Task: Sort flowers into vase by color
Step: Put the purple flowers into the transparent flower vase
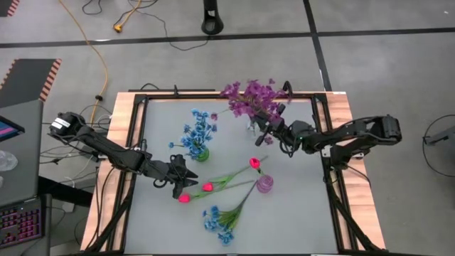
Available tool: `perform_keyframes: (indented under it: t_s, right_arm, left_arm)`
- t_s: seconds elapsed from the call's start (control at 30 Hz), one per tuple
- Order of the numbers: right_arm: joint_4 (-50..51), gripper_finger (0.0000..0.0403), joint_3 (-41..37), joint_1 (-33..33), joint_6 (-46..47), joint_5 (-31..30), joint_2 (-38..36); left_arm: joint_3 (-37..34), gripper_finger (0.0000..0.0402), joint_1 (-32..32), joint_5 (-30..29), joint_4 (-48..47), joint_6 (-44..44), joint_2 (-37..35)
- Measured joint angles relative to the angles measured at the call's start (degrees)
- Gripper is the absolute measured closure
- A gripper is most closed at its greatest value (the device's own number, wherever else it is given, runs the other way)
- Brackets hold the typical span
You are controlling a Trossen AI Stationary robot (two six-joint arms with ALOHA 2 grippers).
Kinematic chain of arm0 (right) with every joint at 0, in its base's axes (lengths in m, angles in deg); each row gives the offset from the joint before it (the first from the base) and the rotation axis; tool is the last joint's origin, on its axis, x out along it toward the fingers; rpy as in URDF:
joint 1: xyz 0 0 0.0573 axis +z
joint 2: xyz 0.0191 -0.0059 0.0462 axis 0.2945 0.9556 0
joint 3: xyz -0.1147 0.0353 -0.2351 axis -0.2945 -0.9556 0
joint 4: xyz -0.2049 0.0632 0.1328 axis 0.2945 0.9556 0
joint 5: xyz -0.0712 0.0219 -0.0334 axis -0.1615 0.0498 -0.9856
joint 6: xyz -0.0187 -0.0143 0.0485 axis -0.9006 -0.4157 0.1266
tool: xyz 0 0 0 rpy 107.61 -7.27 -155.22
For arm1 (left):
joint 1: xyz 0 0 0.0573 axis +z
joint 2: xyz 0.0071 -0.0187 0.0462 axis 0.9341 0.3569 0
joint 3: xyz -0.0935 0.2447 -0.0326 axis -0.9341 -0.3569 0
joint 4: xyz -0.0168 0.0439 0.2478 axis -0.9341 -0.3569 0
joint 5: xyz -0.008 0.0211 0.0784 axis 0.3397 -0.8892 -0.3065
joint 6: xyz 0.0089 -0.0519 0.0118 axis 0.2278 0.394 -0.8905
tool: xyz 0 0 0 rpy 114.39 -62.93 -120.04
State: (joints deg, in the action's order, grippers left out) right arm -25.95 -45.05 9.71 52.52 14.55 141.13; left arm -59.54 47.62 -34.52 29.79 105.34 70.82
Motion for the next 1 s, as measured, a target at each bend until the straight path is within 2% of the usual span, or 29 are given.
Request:
perform_keyframes:
  t_s: [0.7,1.0]
  right_arm:
    - [6.01,0.036,0.0,-0.24,1.36,-0.36,-0.02]
    - [10.68,0.036,0.0,-0.24,3.35,-3.41,-0.02]
  left_arm:
    - [0.0,0.0272,-0.02,-0.09,0.0,0.09,0.0]
    - [0.0,0.0272,-0.02,-0.09,-0.01,0.2,0.0]
